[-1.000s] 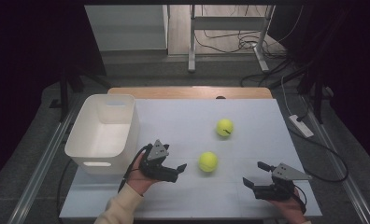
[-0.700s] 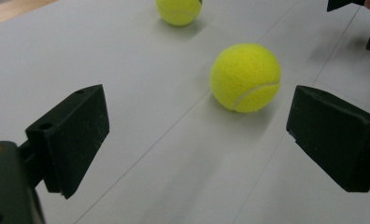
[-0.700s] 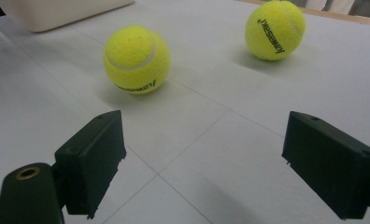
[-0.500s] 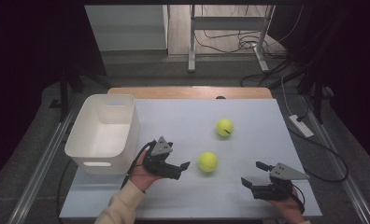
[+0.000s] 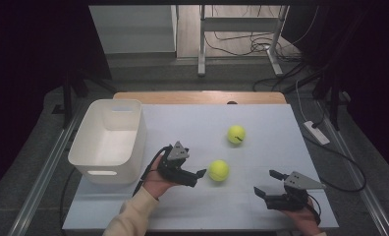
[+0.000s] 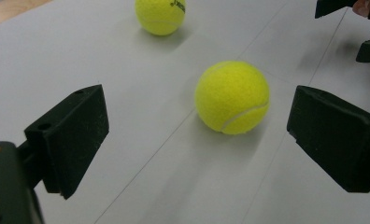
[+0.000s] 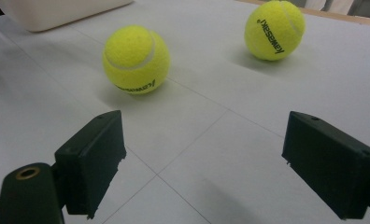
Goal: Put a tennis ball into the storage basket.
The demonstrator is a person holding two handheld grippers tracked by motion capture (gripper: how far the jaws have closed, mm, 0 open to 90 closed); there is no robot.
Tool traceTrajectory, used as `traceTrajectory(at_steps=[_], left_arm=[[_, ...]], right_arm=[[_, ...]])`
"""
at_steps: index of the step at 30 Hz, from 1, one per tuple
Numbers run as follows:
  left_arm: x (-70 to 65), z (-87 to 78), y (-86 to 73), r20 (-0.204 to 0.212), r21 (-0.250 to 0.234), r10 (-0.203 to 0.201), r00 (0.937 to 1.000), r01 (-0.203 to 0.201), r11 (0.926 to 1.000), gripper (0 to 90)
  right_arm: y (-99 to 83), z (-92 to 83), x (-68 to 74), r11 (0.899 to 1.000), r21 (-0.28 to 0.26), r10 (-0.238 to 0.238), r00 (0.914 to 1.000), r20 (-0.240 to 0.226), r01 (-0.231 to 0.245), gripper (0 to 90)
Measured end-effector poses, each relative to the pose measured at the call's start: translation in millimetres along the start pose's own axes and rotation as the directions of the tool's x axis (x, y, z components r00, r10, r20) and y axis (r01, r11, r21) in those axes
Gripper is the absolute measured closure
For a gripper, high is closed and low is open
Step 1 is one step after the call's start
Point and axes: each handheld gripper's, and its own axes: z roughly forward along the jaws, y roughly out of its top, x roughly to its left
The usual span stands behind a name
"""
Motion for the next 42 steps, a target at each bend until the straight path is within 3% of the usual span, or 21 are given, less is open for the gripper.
traceTrajectory(at_steps=[23, 36, 42], left_arm=[[-8.7, 25.3, 18.1, 0.056, 0.013, 0.019, 0.9983, -0.02, 0.9997, 6.3], [-12.8, 36.8, 21.1, 0.064, 0.016, 0.036, 0.9973, -0.037, 0.9992, 6.2], [-14.6, 47.4, 20.9, 0.073, 0.051, 0.046, 0.9963, -0.05, 0.9975, 6.0]], right_arm=[[-0.2, -0.7, -0.4, 1.0, 0.005, -0.004, 1.0, 0.004, 0.004, 12.8], [-0.4, -1.1, -1.1, 1.0, 0.004, -0.006, 0.9999, 0.008, 0.006, 12.8], [-0.3, -1.1, -1.2, 1.0, 0.003, -0.008, 0.9999, 0.007, 0.008, 12.8]])
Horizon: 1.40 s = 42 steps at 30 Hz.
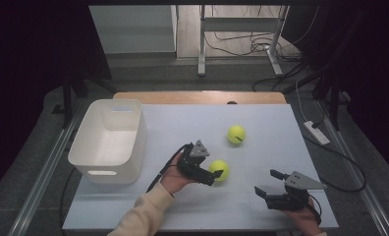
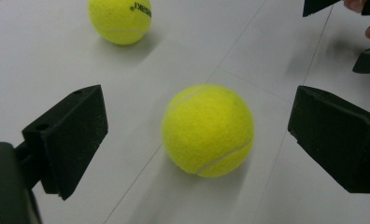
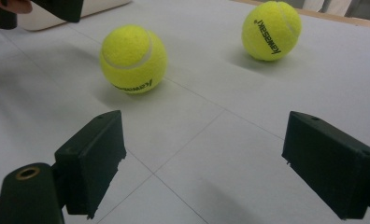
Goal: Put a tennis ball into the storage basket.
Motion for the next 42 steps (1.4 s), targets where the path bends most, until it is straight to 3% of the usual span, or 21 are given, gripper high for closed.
traceTrajectory(at_steps=[18, 29, 42], left_arm=[[-2.9, 22.7, -1.5, 0.019, 0.066, 0.02, 0.9996, -0.021, 0.9976, 4.8], [-1.8, 36.3, -1.3, 0.027, 0.062, -0.004, 0.9996, 0.003, 0.9981, 4.4], [-0.3, 53.8, -5.4, 0.042, 0.11, -0.002, 0.9991, -0.003, 0.994, 6.6]], right_arm=[[-0.9, -0.2, -1.6, 1.0, 0.004, 0.001, 1.0, 0.006, -0.001, 12.7], [-0.9, 0.2, -1.7, 1.0, 0.002, -0.001, 1.0, 0.008, 0.001, 12.7], [-1.2, -0.7, -1.7, 1.0, 0.004, 0.0, 0.9999, 0.012, 0.0, 12.7]])
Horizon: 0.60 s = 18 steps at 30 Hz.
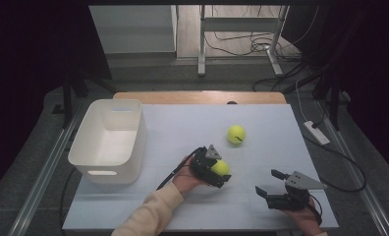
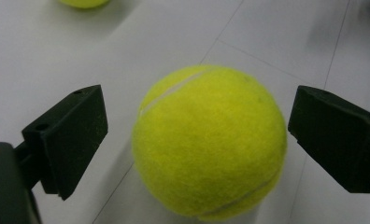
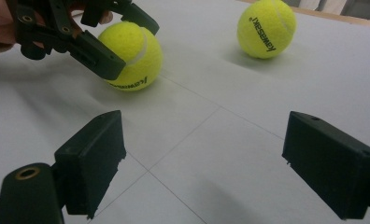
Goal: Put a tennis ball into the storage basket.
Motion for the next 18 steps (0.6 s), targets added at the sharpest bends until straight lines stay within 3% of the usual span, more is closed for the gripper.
traceTrajectory(at_steps=[3, 5, 9, 14, 18], left_arm=[[0.6, 2.6, -1.3, 0.001, 0.026, 0.009, 1.0, -0.009, 0.9996, 9.6], [1.1, 3.1, -1.7, 0.006, 0.029, 0.008, 0.9999, -0.008, 0.9995, 16.3], [4.1, 2.7, -3.7, 0.053, 0.024, 0.006, 0.9986, -0.008, 0.9997, 25.4], [2.4, 1.0, -3.3, 0.041, 0.026, 0.023, 0.9989, -0.024, 0.9994, 26.6], [1.7, -5.7, -1.5, 0.032, -0.002, 0.028, 0.9991, -0.028, 0.9996, 26.6]], right_arm=[[0.0, -0.3, -0.1, 1.0, -0.001, 0.0, 1.0, -0.001, 0.0, 12.7], [-0.1, -0.4, -0.1, 1.0, -0.001, -0.001, 1.0, -0.001, 0.001, 12.7], [0.2, -0.7, -0.1, 1.0, -0.002, -0.002, 1.0, 0.0, 0.002, 12.7], [0.1, -1.0, -0.3, 1.0, -0.002, -0.001, 1.0, 0.0, 0.001, 12.7], [0.3, -1.9, -0.6, 1.0, -0.009, 0.001, 1.0, 0.002, -0.001, 12.7]])
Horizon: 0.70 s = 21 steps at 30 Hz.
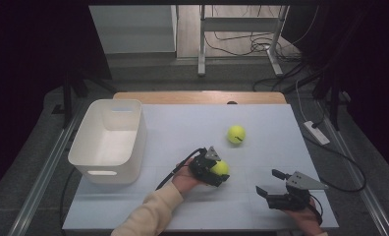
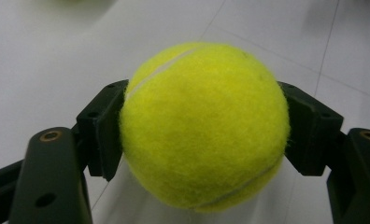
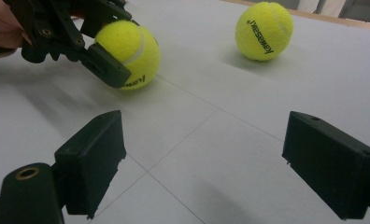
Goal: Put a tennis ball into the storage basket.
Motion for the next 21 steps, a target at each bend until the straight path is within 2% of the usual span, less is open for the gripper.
traceTrajectory(at_steps=[3, 10, 13, 16, 21], left_arm=[[0.1, -8.0, 1.6, -0.008, -0.026, 0.006, 1.0, -0.007, 0.9996, 26.6], [1.8, -22.6, 3.4, -0.017, -0.079, -0.012, 0.9998, 0.011, 0.9968, 26.6], [2.5, -27.7, 4.3, -0.019, -0.088, -0.007, 0.9998, 0.006, 0.9961, 26.6], [2.8, -37.3, 6.1, -0.018, -0.12, -0.011, 0.9998, 0.009, 0.9928, 26.6], [5.5, -47.2, 6.8, -0.029, -0.139, -0.013, 0.9995, 0.009, 0.9902, 26.6]], right_arm=[[0.1, -0.2, 0.0, 1.0, 0.002, -0.002, 1.0, 0.002, 0.002, 12.8], [0.2, -0.3, 0.2, 1.0, -0.001, -0.002, 1.0, 0.005, 0.002, 12.8], [0.1, -0.6, -0.1, 1.0, -0.004, 0.001, 1.0, 0.005, -0.001, 12.8], [0.2, -1.1, -0.3, 1.0, -0.011, 0.012, 0.9999, -0.002, -0.013, 12.8], [0.2, -1.0, 0.0, 1.0, -0.01, 0.012, 0.9999, -0.001, -0.012, 12.8]])
